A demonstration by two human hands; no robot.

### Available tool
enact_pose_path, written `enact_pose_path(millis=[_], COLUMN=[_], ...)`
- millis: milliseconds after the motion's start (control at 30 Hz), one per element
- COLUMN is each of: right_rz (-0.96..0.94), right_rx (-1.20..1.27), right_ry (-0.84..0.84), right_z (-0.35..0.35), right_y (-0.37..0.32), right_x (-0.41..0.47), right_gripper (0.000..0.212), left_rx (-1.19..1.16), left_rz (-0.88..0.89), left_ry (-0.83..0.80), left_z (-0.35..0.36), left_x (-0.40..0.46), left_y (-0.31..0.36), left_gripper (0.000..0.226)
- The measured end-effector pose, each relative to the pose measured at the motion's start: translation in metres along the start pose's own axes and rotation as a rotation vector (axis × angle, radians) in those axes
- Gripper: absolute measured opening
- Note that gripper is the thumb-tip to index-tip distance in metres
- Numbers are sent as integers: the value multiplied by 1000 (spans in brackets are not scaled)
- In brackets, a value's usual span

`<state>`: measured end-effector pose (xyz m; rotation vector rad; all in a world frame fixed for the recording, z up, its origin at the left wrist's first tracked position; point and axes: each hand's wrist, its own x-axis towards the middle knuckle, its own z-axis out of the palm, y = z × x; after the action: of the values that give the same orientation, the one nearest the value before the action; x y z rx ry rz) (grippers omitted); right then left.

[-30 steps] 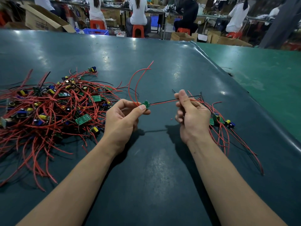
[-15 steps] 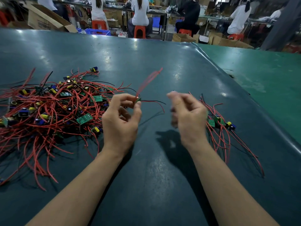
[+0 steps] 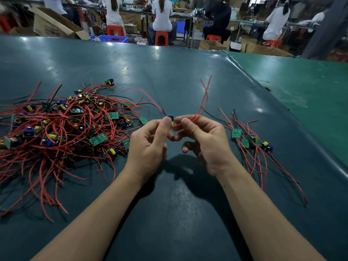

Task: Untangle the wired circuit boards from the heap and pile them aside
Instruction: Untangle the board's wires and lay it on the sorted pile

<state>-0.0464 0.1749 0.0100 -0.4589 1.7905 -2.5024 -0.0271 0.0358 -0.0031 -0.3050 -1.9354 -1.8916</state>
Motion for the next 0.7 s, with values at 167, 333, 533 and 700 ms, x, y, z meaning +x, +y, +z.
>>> enact_pose_path(millis=[167, 333, 533, 700], right_rz=[37, -62, 222, 213], right_rx=[-37, -162, 242, 175], right_ry=[162, 293, 231, 223], right_z=[1, 1, 13, 17], right_y=[1, 1, 2, 3], right_x=[3, 3, -2, -2], right_gripper=[9, 9, 14, 19], left_rx=[-241, -356, -520, -511], left_rz=[-150, -310, -349, -364], left_ry=[40, -94, 9, 61], left_z=[1, -2, -2, -3], left_x=[3, 6, 12, 13], left_y=[1, -3, 0, 0], left_gripper=[20, 18, 12, 13])
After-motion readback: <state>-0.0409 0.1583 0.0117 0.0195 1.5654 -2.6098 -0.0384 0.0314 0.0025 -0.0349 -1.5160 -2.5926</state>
